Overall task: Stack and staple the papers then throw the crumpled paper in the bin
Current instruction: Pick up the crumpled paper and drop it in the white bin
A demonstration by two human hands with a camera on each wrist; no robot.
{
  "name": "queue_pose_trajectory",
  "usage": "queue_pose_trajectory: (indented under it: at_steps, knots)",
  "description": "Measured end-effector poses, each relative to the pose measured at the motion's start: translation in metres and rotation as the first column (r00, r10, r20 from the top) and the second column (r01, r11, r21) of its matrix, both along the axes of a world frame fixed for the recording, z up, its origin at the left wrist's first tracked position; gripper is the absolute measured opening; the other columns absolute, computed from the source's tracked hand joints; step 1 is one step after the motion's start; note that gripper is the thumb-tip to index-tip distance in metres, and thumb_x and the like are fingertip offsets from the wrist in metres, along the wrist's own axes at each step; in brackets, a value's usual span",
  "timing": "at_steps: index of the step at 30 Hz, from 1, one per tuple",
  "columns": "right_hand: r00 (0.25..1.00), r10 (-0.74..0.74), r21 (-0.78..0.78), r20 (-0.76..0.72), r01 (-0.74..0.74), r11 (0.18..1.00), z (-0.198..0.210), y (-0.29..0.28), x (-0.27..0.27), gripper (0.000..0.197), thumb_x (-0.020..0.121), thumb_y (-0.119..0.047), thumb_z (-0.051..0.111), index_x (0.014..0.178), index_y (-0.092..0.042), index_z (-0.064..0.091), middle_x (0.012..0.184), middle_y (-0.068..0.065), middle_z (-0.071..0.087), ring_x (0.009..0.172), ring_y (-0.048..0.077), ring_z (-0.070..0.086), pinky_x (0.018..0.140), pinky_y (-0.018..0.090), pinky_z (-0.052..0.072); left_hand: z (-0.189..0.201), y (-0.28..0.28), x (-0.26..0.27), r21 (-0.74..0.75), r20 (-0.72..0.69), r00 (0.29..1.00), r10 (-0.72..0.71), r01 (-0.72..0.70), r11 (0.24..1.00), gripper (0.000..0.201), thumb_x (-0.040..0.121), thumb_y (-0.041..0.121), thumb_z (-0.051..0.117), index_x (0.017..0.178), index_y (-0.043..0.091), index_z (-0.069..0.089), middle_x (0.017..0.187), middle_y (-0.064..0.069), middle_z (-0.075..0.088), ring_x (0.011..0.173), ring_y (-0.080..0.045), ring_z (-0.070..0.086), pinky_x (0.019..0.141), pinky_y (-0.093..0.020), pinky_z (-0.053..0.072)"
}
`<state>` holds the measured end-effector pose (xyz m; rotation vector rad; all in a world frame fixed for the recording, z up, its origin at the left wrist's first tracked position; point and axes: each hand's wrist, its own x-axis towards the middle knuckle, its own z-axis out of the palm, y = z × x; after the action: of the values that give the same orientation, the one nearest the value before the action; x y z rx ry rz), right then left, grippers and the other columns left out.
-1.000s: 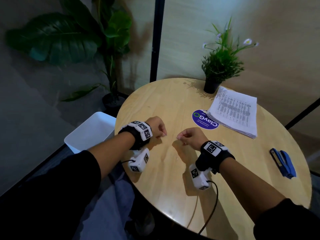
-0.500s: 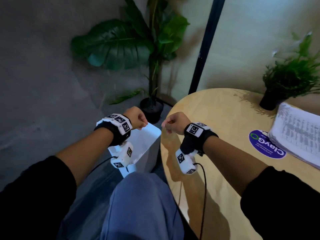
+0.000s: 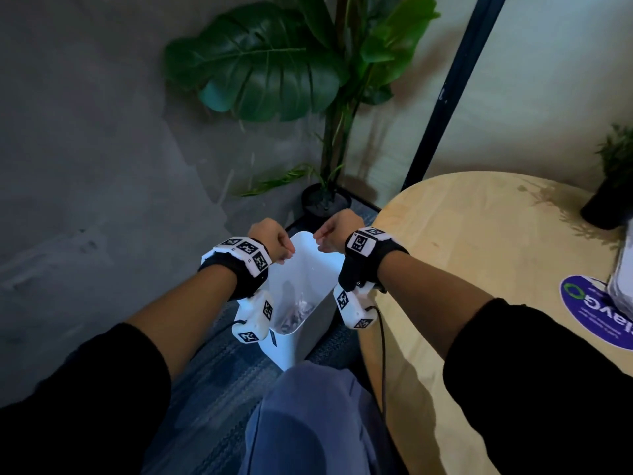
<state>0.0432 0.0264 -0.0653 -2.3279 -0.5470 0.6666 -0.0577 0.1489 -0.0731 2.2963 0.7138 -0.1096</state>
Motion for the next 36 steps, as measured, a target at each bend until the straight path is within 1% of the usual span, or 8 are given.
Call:
queue_pose_trajectory:
  at_steps: [5,12,17,21,24,29,32,36]
  knots:
    - [1.000,-0.023,0.021,-0.016,0.023,1.000,0.001,-0.002,0.001,0.022,0.070,-0.011,0.080,0.058,-0.013,0.063,0.079,0.014,0.073,0.076,0.023,0.073,0.077,0.033,0.060,-0.013,0.002,0.004,-0.028,-0.014,0.998,0.057,-0.058,0.998,0.008,0.077,0.006,0.073,0.084,0.004,0.075,0.062,-0.001,0.066,0.047,0.000,0.058,0.058,-0.013,0.053]
    - [0.997,0.034,0.010,-0.066,-0.034,0.999,0.005,-0.007,0.005,0.008,0.077,0.002,0.070,0.077,-0.005,0.074,0.072,0.006,0.069,0.081,0.023,0.071,0.083,0.034,0.058,-0.020,-0.006,0.008,-0.019,-0.060,0.993,0.102,-0.103,0.994,0.013,0.068,0.011,0.082,0.065,0.010,0.069,0.064,-0.004,0.068,0.054,-0.010,0.063,0.068,-0.024,0.055]
    - [0.997,0.079,-0.003,0.013,-0.079,0.997,0.014,-0.023,0.007,0.015,0.072,-0.018,0.079,0.062,-0.015,0.068,0.048,-0.007,0.064,0.051,0.011,0.065,0.057,0.023,0.057,-0.026,-0.007,0.010,-0.047,-0.053,0.993,0.105,-0.107,0.993,0.012,0.076,-0.006,0.069,0.082,0.002,0.075,0.086,-0.019,0.074,0.076,-0.029,0.073,0.079,-0.039,0.060]
    - [0.985,0.105,-0.010,0.140,-0.105,0.994,0.020,-0.039,0.003,0.033,0.080,-0.038,0.069,0.054,-0.020,0.061,0.054,-0.003,0.062,0.055,0.012,0.060,0.055,0.025,0.051,-0.024,-0.009,0.009,0.061,-0.069,0.995,0.074,-0.070,0.996,0.012,0.074,-0.008,0.068,0.076,0.003,0.073,0.087,-0.015,0.074,0.081,-0.031,0.072,0.079,-0.039,0.060]
    - [0.983,0.148,-0.016,0.109,-0.147,0.989,0.021,-0.055,0.003,0.017,0.081,-0.026,0.071,0.068,-0.015,0.070,0.052,-0.009,0.063,0.058,0.015,0.062,0.050,0.018,0.048,-0.025,-0.006,0.008,0.148,-0.091,0.994,0.060,-0.046,0.988,0.019,0.069,-0.004,0.074,0.064,0.011,0.064,0.089,-0.015,0.073,0.083,-0.032,0.070,0.080,-0.037,0.058]
    - [0.960,0.225,-0.077,0.169,-0.215,0.974,0.028,-0.080,0.006,0.021,0.079,-0.002,0.066,0.097,-0.010,0.073,0.086,0.004,0.069,0.079,0.013,0.063,0.064,0.018,0.046,-0.027,-0.008,0.007,0.253,-0.110,0.994,0.024,0.005,0.967,0.021,0.081,-0.005,0.061,0.092,0.008,0.073,0.112,-0.016,0.069,0.102,-0.034,0.064,0.090,-0.036,0.052]
    - [0.981,0.148,-0.021,0.127,-0.147,0.989,0.028,-0.093,0.008,0.009,0.079,-0.016,0.072,0.079,-0.007,0.073,0.055,-0.002,0.066,0.047,0.007,0.061,0.052,0.021,0.053,-0.024,-0.015,0.006,0.267,-0.184,0.981,-0.052,0.101,0.958,0.032,0.083,-0.010,0.056,0.102,0.009,0.073,0.126,-0.019,0.060,0.110,-0.034,0.060,0.090,-0.034,0.050]
    - [0.990,0.089,-0.029,0.105,-0.087,0.996,0.030,-0.117,0.009,0.038,0.089,-0.040,0.058,0.065,-0.012,0.070,0.042,-0.007,0.061,0.039,0.007,0.055,0.061,0.023,0.053,-0.012,-0.024,0.011,0.238,-0.210,0.977,-0.039,0.090,0.967,0.018,0.079,0.015,0.073,0.082,-0.003,0.074,0.086,-0.018,0.075,0.077,-0.028,0.070,0.079,-0.037,0.058]
